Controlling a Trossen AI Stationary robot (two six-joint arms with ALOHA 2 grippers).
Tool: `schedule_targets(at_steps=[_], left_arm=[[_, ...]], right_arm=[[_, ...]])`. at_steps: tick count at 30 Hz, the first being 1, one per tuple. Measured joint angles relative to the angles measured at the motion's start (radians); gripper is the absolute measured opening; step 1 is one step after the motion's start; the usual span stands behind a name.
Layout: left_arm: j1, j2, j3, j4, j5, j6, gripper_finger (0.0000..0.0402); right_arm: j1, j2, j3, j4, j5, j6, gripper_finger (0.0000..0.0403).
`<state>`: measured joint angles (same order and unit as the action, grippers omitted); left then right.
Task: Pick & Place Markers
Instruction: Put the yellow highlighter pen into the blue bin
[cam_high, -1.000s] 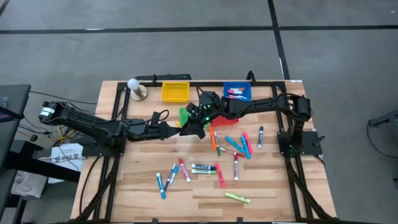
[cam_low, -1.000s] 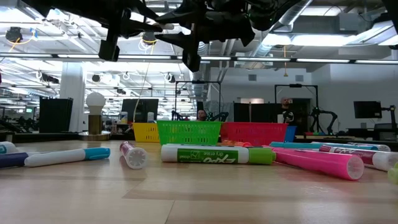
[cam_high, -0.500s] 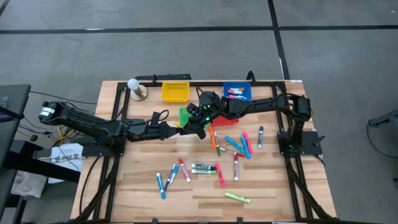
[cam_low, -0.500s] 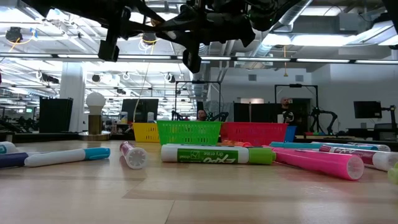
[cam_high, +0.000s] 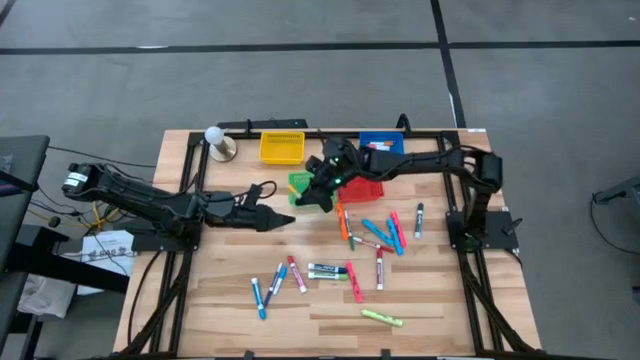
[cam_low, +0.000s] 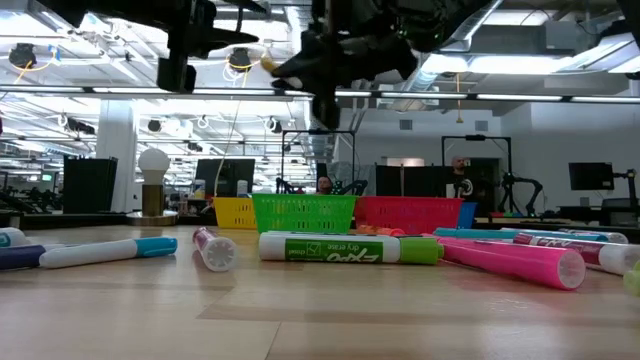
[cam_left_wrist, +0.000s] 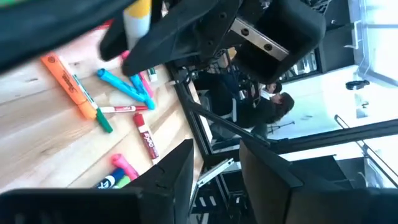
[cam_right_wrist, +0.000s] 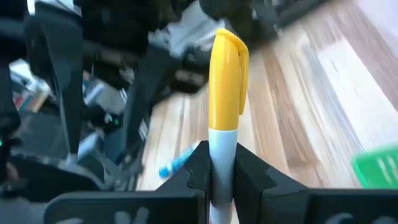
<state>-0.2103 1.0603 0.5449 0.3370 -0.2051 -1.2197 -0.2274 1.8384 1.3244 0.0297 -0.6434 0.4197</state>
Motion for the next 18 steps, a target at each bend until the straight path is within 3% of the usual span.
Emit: schedule_targets(at_steps=[4, 7, 18], left_arm=[[-0.003, -0.001, 0.000, -0.004, -0.001, 0.004, 0.0126], [-0.001, -0.001, -0.001, -0.015, -0.020, 0.028, 0.0122], [0.021, -0.001, -0.002, -0.029, -0.140, 0.182, 0.0118]], right_arm=[[-0.034, -0.058, 0.001, -0.150, 0.008, -0.091, 0.0030], [-0.074, -0.121, 0.001, -0.295, 0.075, -0.193, 0.0028], [-0.231, -0.283, 0.002, -0.720, 0.547, -0.606, 0.0032]])
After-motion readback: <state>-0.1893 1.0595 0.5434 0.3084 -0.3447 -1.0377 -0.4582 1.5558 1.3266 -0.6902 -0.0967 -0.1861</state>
